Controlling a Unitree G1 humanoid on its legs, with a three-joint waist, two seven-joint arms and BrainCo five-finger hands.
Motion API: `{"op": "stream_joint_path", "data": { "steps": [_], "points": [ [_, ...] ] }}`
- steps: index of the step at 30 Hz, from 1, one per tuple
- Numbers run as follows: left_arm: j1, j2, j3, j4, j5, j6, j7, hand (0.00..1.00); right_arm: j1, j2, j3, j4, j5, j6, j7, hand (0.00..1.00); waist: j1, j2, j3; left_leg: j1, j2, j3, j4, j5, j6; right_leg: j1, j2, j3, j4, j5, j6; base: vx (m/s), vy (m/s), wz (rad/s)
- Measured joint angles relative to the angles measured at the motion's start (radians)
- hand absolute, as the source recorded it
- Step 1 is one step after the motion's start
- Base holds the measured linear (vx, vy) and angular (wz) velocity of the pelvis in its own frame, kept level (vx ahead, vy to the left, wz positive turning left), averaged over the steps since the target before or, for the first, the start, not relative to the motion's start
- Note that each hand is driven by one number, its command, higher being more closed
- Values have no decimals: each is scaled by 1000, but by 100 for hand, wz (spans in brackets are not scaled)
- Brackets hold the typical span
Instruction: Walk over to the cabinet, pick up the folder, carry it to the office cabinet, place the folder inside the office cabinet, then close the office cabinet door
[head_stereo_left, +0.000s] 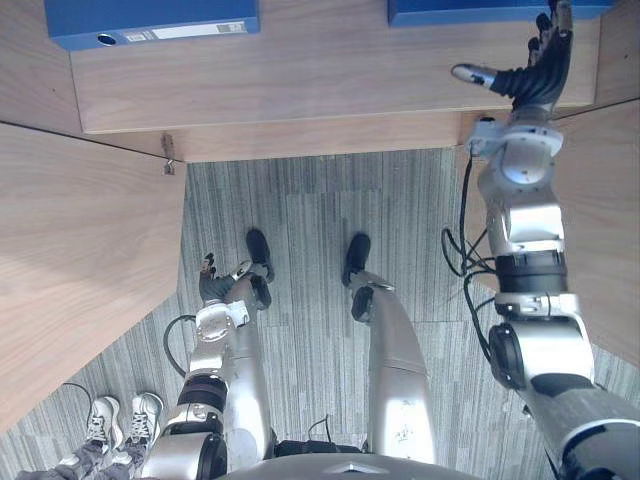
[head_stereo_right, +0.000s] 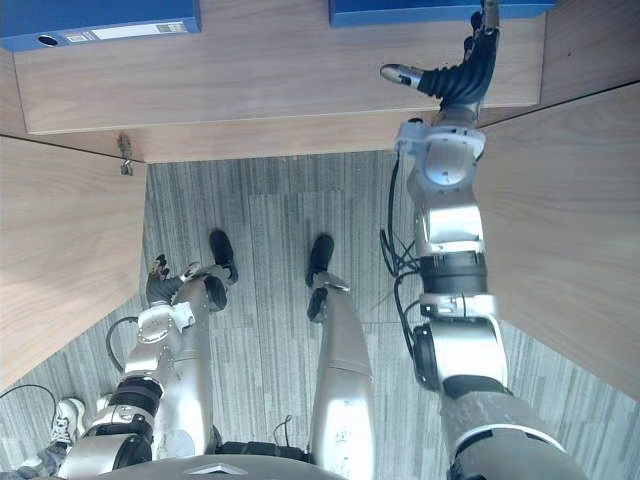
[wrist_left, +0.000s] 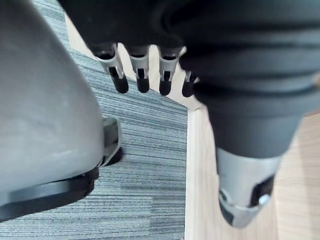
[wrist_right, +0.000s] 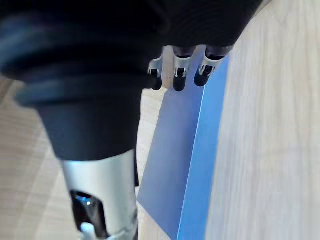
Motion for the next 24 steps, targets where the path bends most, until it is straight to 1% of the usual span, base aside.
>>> {"op": "stream_joint_path", "data": {
  "steps": [1, 2, 3, 4, 5, 6, 8, 9, 10, 13, 17, 22, 24],
  "points": [
    [4, 0, 0, -6, 5, 0, 0, 0, 50, 6, 0, -74, -25, -3, -3, 0, 1, 0, 0, 0, 0, 2, 0, -1, -1, -3, -1, 2, 4, -4, 2, 0, 0, 0],
    [6, 3, 0, -8, 7, 0, 0, 0, 94, 24, 2, -132, -59, -14, -10, 100, -1, -1, 0, 0, 0, 1, 1, -1, -3, -6, -1, 4, 10, -3, -3, 0, 0, 0],
    [6, 2, -1, -9, 9, 0, -1, 0, 115, 32, 4, -152, -89, -21, -17, 100, -1, -3, 0, 0, 0, 4, 1, -2, -4, -9, -2, 5, 14, -6, -3, 32, -20, -3],
    [15, 3, -2, -20, 21, 0, -1, 0, 142, 53, 12, -166, -156, -34, -36, 100, -2, -14, -5, 0, -1, 10, 1, -3, -6, -16, -3, 8, 21, -9, -4, 32, -28, -5],
    [33, 10, -4, -40, 32, -3, -1, 0, 157, 66, 31, -166, -208, -35, -54, 100, -5, -26, -12, 1, 0, 13, 1, -4, -7, -22, -3, 11, 27, -12, -4, 26, -26, -5],
    [38, 12, -5, -45, 40, -4, -1, 0, 164, 67, 41, -167, -232, -35, -58, 100, -6, -31, -14, 1, -1, 14, 1, -4, -8, -22, -4, 11, 28, -13, -3, 0, 0, 0],
    [41, 20, -14, -45, 56, -8, -1, 0, 188, 66, 86, -168, -344, -36, -72, 100, -6, -46, -23, 3, -1, 12, 0, -5, -8, -22, -4, 11, 33, -21, 0, 0, 0, 0],
    [41, 22, -16, -45, 63, -8, -1, 0, 191, 66, 99, -167, -366, -37, -73, 100, -6, -49, -24, 3, -1, 12, 0, -5, -8, -22, -5, 11, 34, -22, -1, 23, -17, 4],
    [41, 22, -18, -45, 66, -9, -1, 0, 194, 66, 120, -167, -419, -39, -73, 100, -5, -51, -26, 4, -1, 12, 0, -5, -8, -22, -6, 11, 37, -22, -2, 20, -7, 6],
    [43, 24, -23, -43, 66, -13, -1, 0, 193, 66, 162, -164, -514, -48, -72, 100, -4, -51, -26, 7, -8, 12, -1, -5, -8, -22, -16, 10, 49, -26, -5, 20, -1, 8],
    [48, 33, -32, -43, 66, -15, 1, 0, 183, 66, 211, -152, -554, -49, -72, 100, -1, -51, -26, 9, -14, 12, -4, -5, -8, -23, -23, 10, 52, -30, -4, 24, -3, 5],
    [50, 40, -33, -42, 66, -25, 3, 0, 85, 55, 273, -29, -552, -49, -71, 100, 2, -51, -26, 0, -22, 16, -11, -3, -6, -35, -33, 8, 55, -32, -4, 20, -4, 3],
    [50, 42, -33, -42, 66, -31, 3, 0, 55, 54, 280, -10, -548, -49, -71, 100, 4, -51, -26, -5, -26, 18, -19, 0, -2, -44, -36, 9, 56, -32, -5, 19, -11, 5]
  ]
}}
